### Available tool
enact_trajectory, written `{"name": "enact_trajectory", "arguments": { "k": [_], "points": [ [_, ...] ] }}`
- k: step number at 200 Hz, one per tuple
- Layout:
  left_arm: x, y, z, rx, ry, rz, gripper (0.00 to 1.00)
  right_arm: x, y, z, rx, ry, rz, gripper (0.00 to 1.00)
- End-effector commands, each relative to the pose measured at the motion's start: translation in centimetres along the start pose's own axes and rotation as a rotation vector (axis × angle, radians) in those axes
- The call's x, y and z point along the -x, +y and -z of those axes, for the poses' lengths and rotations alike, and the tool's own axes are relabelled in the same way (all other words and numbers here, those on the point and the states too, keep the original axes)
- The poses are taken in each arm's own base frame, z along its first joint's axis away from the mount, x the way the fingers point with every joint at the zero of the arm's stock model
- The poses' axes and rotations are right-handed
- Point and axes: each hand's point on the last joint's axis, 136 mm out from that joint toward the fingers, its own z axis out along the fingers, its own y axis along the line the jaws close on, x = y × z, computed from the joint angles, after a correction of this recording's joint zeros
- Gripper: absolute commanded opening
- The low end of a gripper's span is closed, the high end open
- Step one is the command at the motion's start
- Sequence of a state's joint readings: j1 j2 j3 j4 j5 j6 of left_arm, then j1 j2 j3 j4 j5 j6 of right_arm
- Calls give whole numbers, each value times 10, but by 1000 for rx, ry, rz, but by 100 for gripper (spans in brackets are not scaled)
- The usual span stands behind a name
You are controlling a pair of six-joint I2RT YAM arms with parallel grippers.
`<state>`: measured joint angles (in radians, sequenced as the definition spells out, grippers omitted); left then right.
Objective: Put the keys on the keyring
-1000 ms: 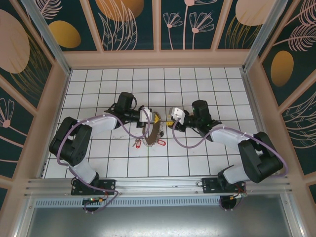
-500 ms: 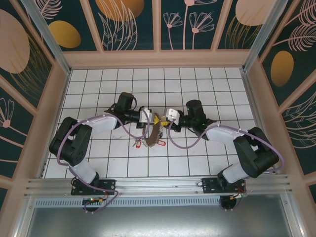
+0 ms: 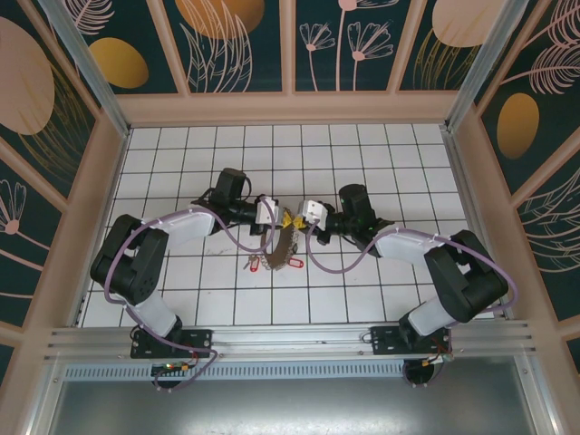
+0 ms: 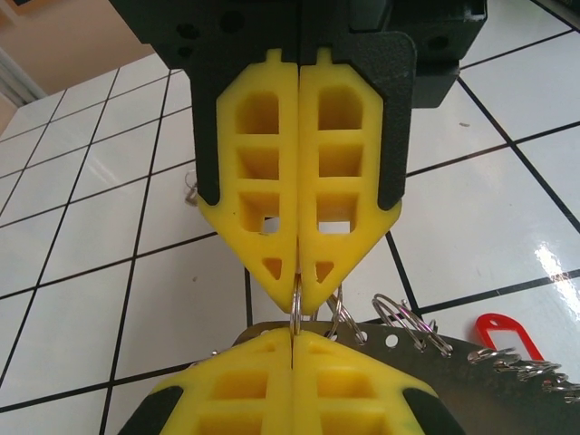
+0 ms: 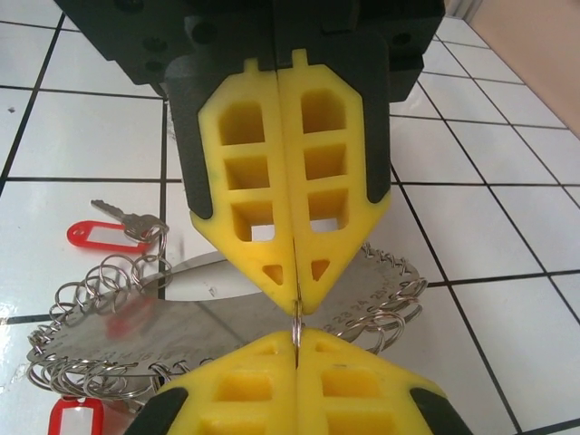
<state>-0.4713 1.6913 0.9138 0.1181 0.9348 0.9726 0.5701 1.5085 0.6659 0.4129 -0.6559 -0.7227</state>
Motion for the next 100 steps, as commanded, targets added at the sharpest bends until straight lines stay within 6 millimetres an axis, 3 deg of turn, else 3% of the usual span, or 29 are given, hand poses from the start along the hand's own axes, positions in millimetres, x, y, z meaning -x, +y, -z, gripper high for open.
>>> {"name": "enact_trajectory", "arguments": {
  "k": [1,9,35,42,67,100],
  "points": [
    [21,3,5,-13,-48,-41,13,16,-3,3,1,-56,12,0],
    [22,4,6,-5,-35,-35,21,21,-4,5,-10,-74,16,0],
    [17,2,16,1,53,-53,25,39,-8,17,-41,-146,26,0],
    [26,11,21,18,49,-75,25,44,-8,20,-39,-164,31,0],
    [42,13,29,23,5,-73,26,66,-1,27,22,-233,60,0],
    [52,13,33,28,-19,-77,26,85,1,31,72,-277,87,0]
  ]
}}
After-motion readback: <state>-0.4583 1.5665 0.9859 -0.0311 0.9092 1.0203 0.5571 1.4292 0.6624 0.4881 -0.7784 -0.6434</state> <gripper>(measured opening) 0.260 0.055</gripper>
